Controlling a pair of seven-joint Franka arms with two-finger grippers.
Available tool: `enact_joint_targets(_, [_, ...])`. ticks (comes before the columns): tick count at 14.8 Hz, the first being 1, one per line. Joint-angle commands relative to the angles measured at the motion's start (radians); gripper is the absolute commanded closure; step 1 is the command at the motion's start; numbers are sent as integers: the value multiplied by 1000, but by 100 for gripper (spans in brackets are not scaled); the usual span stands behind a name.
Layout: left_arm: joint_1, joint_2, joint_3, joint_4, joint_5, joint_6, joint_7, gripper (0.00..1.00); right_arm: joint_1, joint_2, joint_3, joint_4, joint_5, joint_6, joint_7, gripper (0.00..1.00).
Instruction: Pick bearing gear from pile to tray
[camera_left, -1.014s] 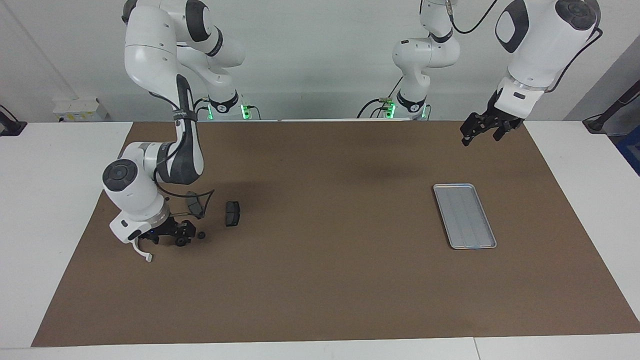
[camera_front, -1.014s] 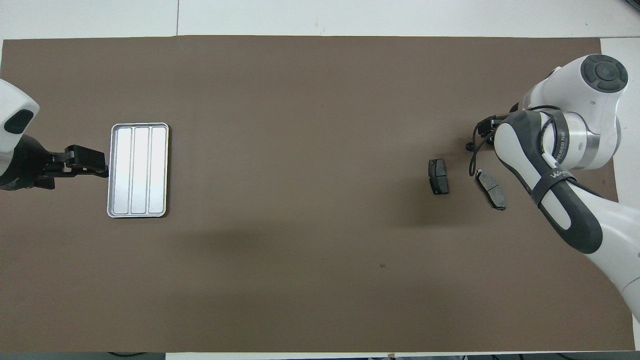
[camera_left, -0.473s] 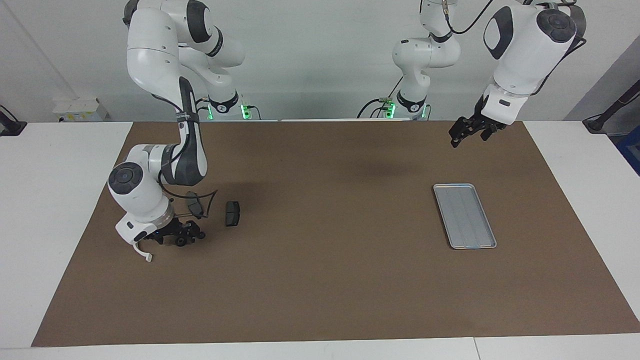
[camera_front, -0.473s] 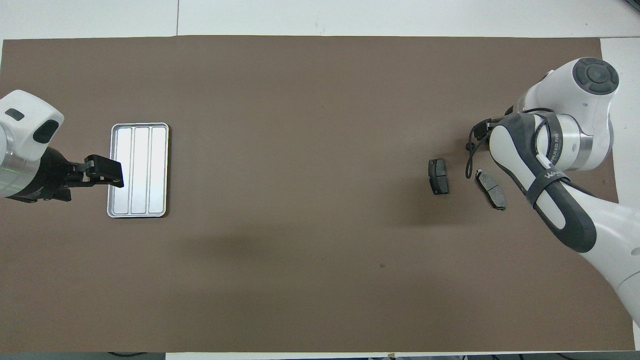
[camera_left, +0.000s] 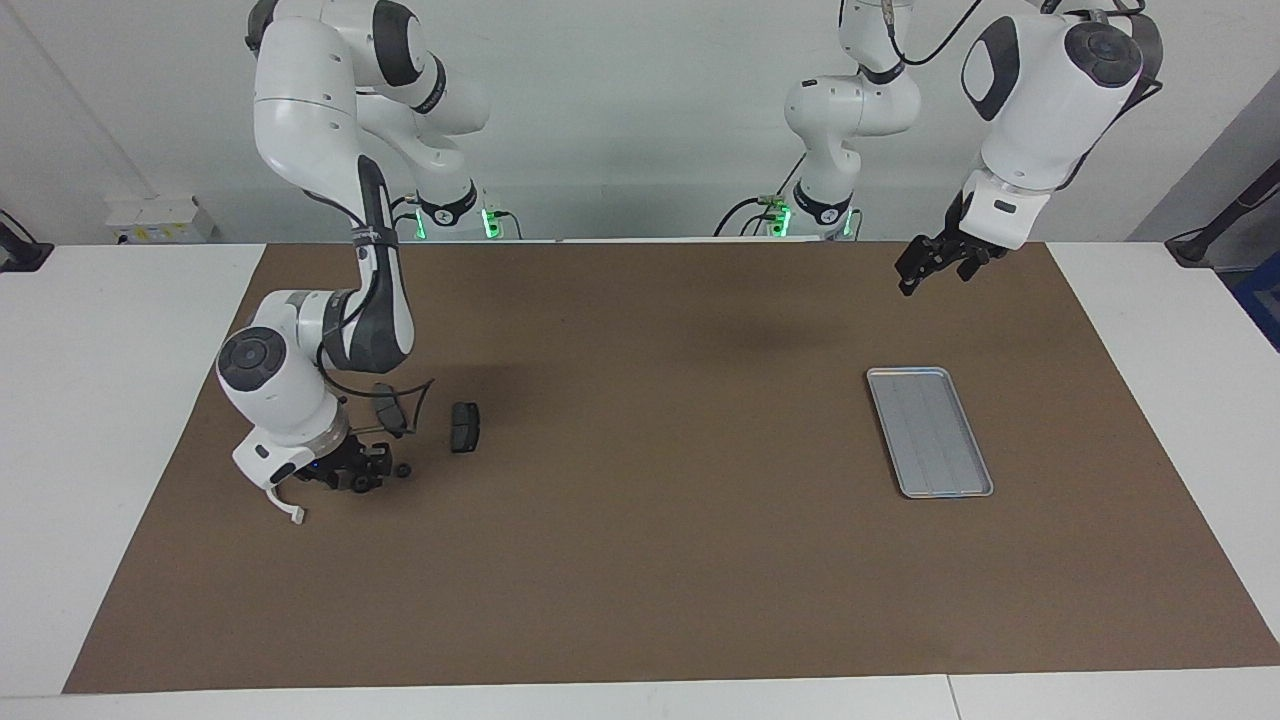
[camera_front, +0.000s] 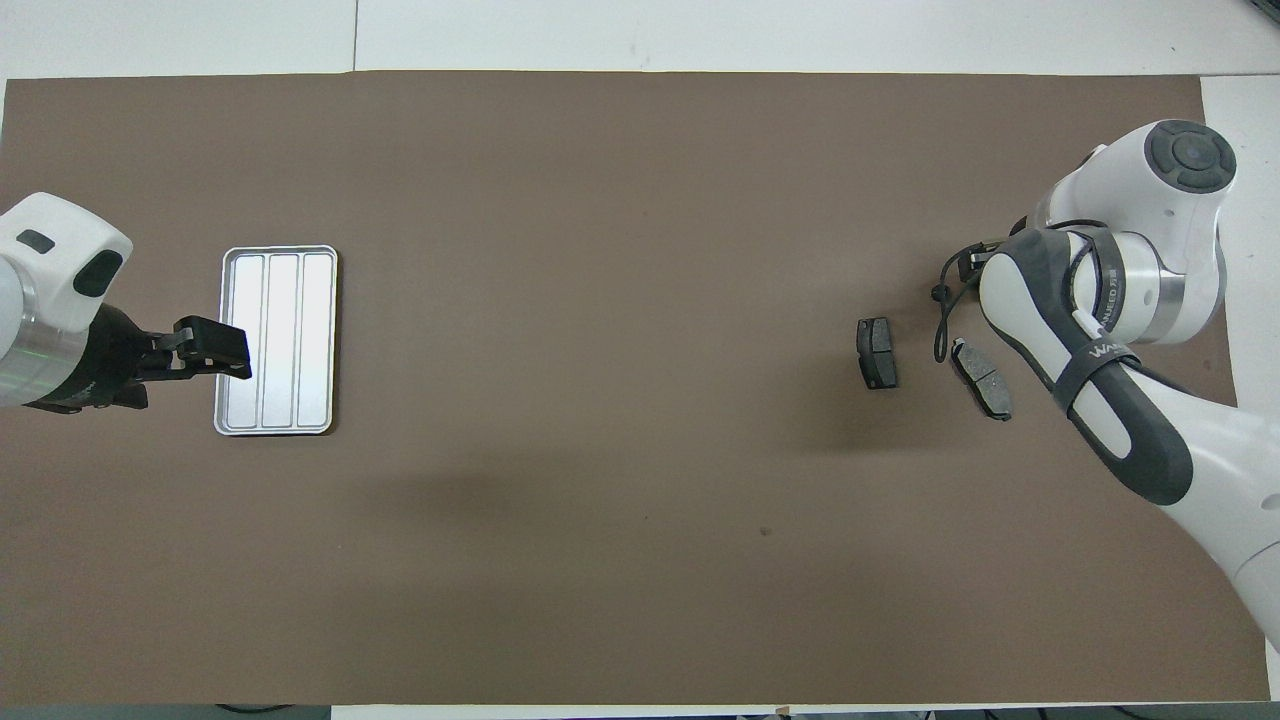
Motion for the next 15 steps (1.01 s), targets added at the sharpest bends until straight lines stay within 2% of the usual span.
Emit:
enact_joint_targets(1, [-14, -32, 7, -47, -11, 63, -16, 0, -17, -8, 9, -17, 11, 11, -36, 78])
enact_joint_targets(2, [-18, -30, 7, -47, -11, 72, -22, 0, -17, -8, 9, -17, 13, 11, -35, 93])
enact_joint_targets(3, [-21, -26, 7, -47, -11, 87, -25, 0, -17, -9, 9, -17, 11, 10, -38, 100])
enact_joint_targets(5, [-21, -21, 7, -51, -11, 104, -26, 0, -11, -20, 9, -8, 10, 5, -33, 100])
enact_joint_targets(7, [-21, -12, 7, -52, -11, 123, -26, 0, 3, -57, 11, 30, 10, -48, -21, 100])
enact_joint_targets(10, [-21, -10, 7, -53, -13, 123, -26, 0, 56, -85, 9, 180, -7, -191, 33, 100])
enact_joint_targets(12, [-21, -12, 7, -65, -11, 130, -26, 0, 99, -80, 11, 275, -1, -269, 109, 99])
enact_joint_targets(15, [-21, -12, 7, -70, -13, 133, -26, 0, 229, -97, 11, 276, 7, -306, 343, 99])
